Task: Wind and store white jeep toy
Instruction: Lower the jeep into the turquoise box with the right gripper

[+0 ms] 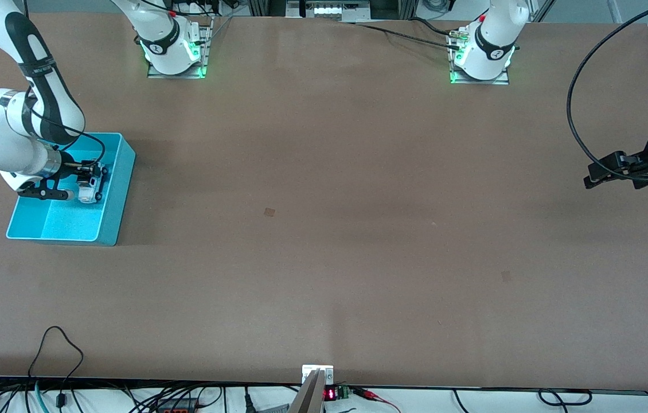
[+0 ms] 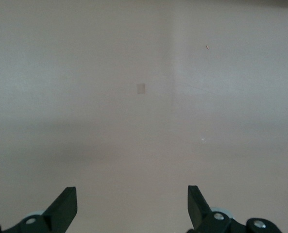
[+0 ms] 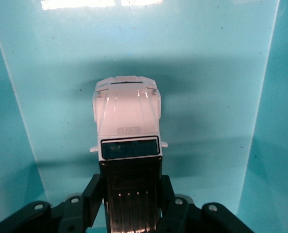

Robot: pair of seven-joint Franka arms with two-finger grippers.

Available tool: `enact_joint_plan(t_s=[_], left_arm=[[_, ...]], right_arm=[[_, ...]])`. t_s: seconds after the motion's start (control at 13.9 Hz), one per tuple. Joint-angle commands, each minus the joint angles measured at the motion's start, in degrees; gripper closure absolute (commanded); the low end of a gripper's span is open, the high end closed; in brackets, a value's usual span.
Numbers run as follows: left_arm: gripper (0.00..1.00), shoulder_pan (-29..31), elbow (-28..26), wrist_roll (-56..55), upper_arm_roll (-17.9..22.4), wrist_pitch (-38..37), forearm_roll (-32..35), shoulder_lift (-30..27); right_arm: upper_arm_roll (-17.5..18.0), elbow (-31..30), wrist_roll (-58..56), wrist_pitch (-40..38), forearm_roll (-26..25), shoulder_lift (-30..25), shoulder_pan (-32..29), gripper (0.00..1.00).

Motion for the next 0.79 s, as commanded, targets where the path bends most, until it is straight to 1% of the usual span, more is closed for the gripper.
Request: enact_joint_plan(t_s=[0.0, 0.14, 0.22, 0.29, 0.43, 0.65, 0.72], left_arm=[[0.00, -0.65, -0.41, 0.34, 0.27, -0.83, -0.74, -1.20], [0.00, -0.74, -0.41, -0.10, 0.01, -0.48, -0.57, -1.11], [0.00, -0.65, -0.41, -0.45, 0.01, -0.48, -0.57, -1.11], [0.00, -0.39, -0.32, -0.80, 0.10, -0.48, -0.57, -1.11], [0.00, -0.30, -0.32, -0.89, 0.01, -0.65, -0.57, -1.63], [0.00, -0.30, -0.32, -0.80, -0.08, -0.56, -0.57, -1.99], [0.00, -0.30, -0.32, -0.80, -0.08, -0.56, -0.57, -1.99]], right_arm=[[1.02, -0.09, 0.40, 1.12, -1.37, 0.62, -1.63, 0.73], [1.02, 0.09, 0.32, 1.12, -1.37, 0.53, -1.55, 0.58], [1.02, 0.09, 0.31, 1.12, -1.37, 0.53, -1.55, 0.55], [1.02, 0.17, 0.31, 1.03, -1.37, 0.53, -1.55, 0.42], [1.02, 0.26, 0.31, 1.03, -1.37, 0.44, -1.55, 0.34], [1.02, 0.44, 0.40, 0.68, -1.19, -0.08, -1.55, 0.17], [1.11, 0.61, 0.32, 0.51, -1.10, -0.61, -1.46, 0.17]])
